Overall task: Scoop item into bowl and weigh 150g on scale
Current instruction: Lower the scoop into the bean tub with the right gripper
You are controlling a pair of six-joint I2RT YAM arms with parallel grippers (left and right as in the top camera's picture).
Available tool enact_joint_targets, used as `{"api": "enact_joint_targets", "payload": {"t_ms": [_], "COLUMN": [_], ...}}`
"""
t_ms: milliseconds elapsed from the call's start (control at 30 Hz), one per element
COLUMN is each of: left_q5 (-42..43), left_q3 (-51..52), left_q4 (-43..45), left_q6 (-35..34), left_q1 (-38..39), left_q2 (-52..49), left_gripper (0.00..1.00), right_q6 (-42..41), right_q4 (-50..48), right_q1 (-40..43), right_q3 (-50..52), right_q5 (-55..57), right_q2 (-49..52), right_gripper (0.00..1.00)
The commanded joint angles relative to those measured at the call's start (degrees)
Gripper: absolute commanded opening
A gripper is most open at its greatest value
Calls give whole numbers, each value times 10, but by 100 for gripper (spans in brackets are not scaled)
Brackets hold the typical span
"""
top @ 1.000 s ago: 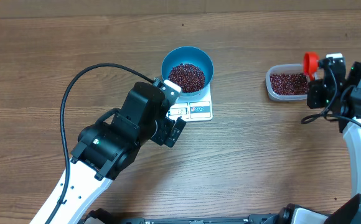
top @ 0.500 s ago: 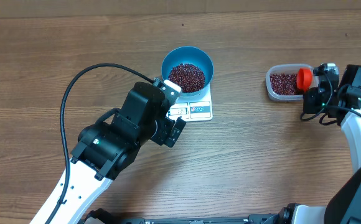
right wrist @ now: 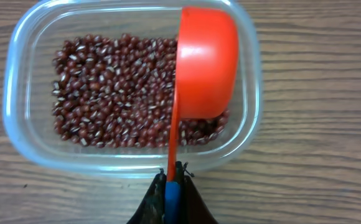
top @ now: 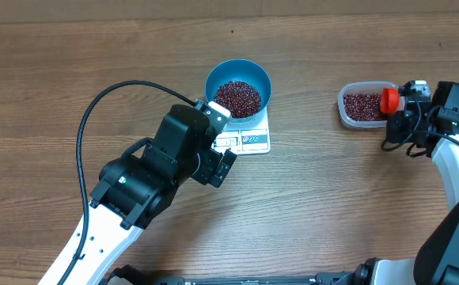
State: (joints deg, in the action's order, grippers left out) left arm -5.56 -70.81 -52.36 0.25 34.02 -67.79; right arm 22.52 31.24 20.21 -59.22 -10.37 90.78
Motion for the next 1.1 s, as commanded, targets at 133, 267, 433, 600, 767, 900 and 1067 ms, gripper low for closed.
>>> {"api": "enact_joint_targets", "payload": {"t_ms": [133,267,433,600,767,900,1067], "left_q5": [7,7,7,7,7,7,7], "left_q3": [2,2,2,2,2,2,2], "left_q4": [1,1,1,1,1,1,1], "left_q6": [9,9,9,9,9,9,9], "left_q1": [-2,-2,-2,-2,-2,-2,-2], "left_q2": [-4,-4,-4,-4,-4,-4,-4], "left_gripper": [100,99,100,100,100,99,100], "right_q6": [-1,-1,-1,-3,-3,-3,-2], "right_q4": [0,6,14,27,37,41,44], "right_q1": [1,1,1,1,1,1,1], "right_q3": [0,0,0,0,0,0,0], "right_q5": [13,-4,-48,-65,-65,-65,-79], "right_q2": [41,55,56,56,56,56,57], "right_gripper": [4,4,4,4,4,4,4]}}
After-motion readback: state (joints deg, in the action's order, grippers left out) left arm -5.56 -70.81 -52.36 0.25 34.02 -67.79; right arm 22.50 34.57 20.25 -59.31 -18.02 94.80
